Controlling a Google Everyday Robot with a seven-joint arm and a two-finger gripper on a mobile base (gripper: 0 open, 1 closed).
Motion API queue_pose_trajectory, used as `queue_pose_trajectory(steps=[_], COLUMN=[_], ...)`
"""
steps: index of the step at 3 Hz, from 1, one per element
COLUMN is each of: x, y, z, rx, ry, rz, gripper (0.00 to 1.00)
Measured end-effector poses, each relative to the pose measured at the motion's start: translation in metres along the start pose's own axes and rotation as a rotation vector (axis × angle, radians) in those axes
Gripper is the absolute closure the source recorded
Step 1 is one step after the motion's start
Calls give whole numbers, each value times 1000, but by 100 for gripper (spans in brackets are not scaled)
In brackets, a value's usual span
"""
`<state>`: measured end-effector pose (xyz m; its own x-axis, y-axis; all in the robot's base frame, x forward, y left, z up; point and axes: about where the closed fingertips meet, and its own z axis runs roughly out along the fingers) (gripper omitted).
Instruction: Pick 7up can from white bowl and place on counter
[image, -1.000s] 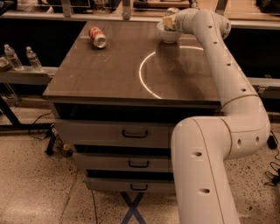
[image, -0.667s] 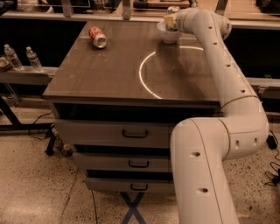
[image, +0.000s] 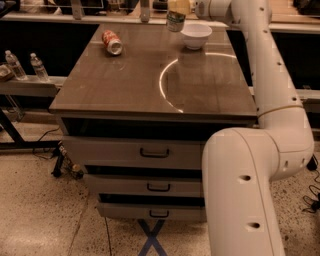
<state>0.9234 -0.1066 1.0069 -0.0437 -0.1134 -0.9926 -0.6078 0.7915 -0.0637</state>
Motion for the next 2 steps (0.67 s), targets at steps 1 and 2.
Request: queue_pose_trajectory(steps=[1, 2], x=[-12, -9], y=[45, 47], z=[-14, -13], rx=[-145, -156], ry=[22, 27], rz=[78, 78], gripper=[100, 100])
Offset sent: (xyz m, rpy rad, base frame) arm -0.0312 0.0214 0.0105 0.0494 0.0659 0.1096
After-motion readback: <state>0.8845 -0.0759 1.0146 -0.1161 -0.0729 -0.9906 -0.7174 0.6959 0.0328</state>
